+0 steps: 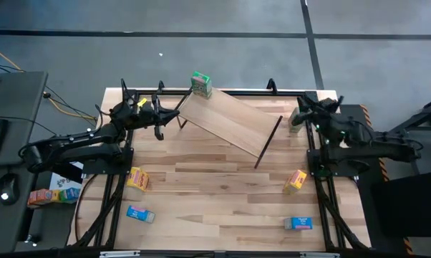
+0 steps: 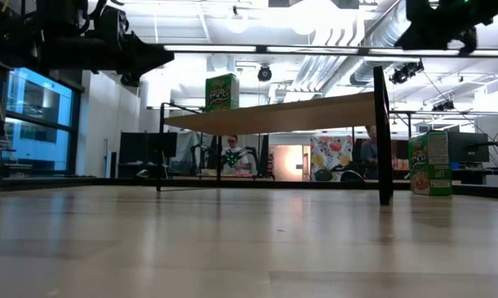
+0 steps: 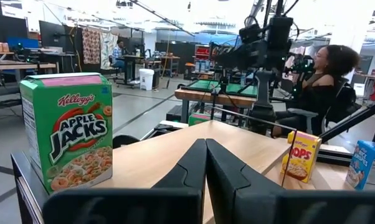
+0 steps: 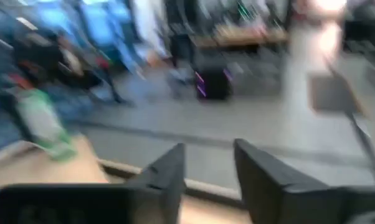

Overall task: Stack cereal on shelf
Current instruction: Put the green cereal box on the shelf aligned with the other green cereal box

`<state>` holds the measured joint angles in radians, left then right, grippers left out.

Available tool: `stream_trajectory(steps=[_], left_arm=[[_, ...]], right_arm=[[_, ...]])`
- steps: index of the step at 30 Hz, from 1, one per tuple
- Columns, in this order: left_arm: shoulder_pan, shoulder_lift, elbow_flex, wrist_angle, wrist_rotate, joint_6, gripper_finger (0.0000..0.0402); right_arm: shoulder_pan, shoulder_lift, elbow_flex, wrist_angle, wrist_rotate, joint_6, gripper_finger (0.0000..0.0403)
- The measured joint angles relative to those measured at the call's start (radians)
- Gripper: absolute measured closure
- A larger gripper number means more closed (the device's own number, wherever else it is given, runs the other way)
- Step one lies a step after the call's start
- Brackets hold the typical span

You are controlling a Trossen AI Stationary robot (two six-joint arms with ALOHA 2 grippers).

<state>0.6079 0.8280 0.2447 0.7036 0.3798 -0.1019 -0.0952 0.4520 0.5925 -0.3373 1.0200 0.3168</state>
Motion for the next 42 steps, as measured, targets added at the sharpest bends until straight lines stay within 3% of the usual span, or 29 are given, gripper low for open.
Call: stream_trajectory(steps=[5,10,14,20,35,42], left_arm=[[0.000,0.000,0.000,-0.001,0.000,-0.002,0.0401],[0.000,0.000,0.000,0.000,0.000,-0.010,0.0401],[0.000,0.000,0.001,0.006,0.000,-0.010,0.0401],[0.000,0.000,0.001,0.011,0.000,-0.010,0.0401],[0.000,0.000,0.001,0.013,0.000,-0.027,0.0401],[0.000,0.000,0.001,0.012,-0.001,-0.027,0.0401]], right_arm=[[-0.142,0.147,0.114,-0.472,-0.065,0.402,0.0143],[-0.308,0.264,0.090,-0.544,-0.188,0.544,0.0087],[-0.438,0.355,0.086,-0.478,-0.352,0.497,0.0082],[-0.550,0.433,0.099,-0.465,-0.481,0.462,0.0082],[-0.636,0.591,0.098,-0.526,-0.613,0.443,0.0084],[-0.636,0.635,0.098,-0.537,-0.609,0.442,0.0125]])
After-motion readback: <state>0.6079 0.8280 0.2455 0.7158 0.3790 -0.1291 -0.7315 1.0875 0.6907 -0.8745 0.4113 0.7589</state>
